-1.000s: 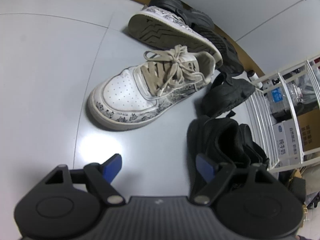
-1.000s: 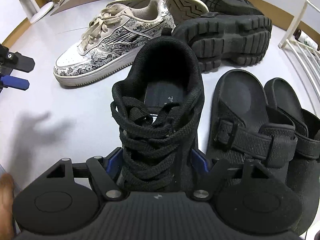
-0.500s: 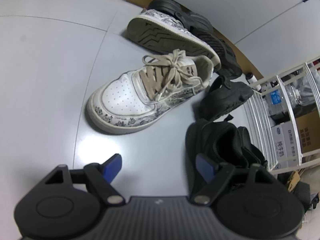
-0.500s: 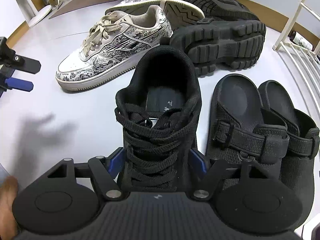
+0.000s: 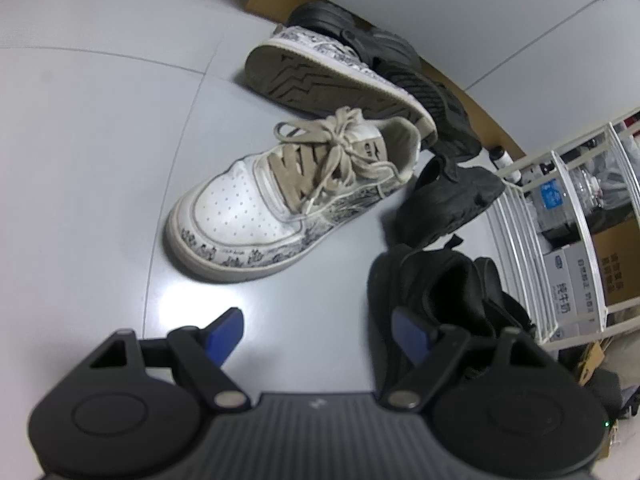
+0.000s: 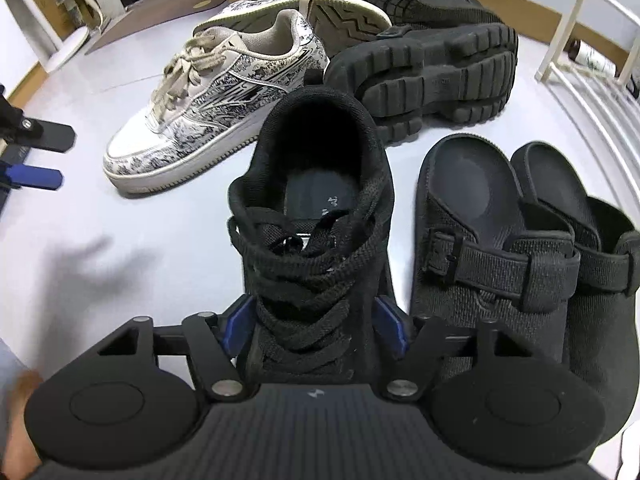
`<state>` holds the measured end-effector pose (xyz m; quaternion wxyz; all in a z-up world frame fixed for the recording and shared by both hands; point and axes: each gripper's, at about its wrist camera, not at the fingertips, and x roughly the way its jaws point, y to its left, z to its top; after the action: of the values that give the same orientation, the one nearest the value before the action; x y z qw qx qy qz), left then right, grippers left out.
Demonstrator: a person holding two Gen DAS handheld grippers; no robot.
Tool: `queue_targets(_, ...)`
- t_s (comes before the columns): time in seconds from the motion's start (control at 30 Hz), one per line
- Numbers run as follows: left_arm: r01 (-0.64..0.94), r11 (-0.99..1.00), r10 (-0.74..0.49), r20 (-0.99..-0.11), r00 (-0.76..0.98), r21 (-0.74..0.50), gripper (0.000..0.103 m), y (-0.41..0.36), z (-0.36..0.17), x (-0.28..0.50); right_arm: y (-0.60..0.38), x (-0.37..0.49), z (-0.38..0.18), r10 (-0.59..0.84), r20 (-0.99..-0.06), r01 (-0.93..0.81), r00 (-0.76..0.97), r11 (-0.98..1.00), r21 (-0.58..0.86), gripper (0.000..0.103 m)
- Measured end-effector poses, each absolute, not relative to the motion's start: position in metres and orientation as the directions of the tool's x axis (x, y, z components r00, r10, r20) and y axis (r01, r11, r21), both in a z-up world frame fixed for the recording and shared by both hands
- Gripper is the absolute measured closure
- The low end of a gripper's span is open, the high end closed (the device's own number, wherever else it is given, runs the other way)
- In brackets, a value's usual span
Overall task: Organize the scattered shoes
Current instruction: 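Open the right gripper and release the sneaker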
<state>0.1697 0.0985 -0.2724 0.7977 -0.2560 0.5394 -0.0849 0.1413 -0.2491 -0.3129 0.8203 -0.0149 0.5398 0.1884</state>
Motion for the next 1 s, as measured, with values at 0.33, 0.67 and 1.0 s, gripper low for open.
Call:
queue_targets(0.33,-0.057,0.899,-0.37,-0.823,0.43,-0.434,0.02,0.091,-0.233,0.211,-0.287,0.133,-0.289,0.316,-0.864,-0.282,0.391,0.935,0.215,0.027)
queue_targets(0.67,0.074,0.917,-0.382,-0.809,0.446,-0.392,0.018,0.035,-0.177,0.288,-0.324,0.14,-0.275,0.313,-0.826,-0.204,0.469,0.948,0.244,0.027)
queue_targets(1.0,0.154,0.938,-0.346,-0.813,0.468,-0.311,0.018,-0.021,-0.136,0.366,-0.355,0.154,-0.258,0.319,-0.759,-0.121,0.568,0.944,0.307,0.027)
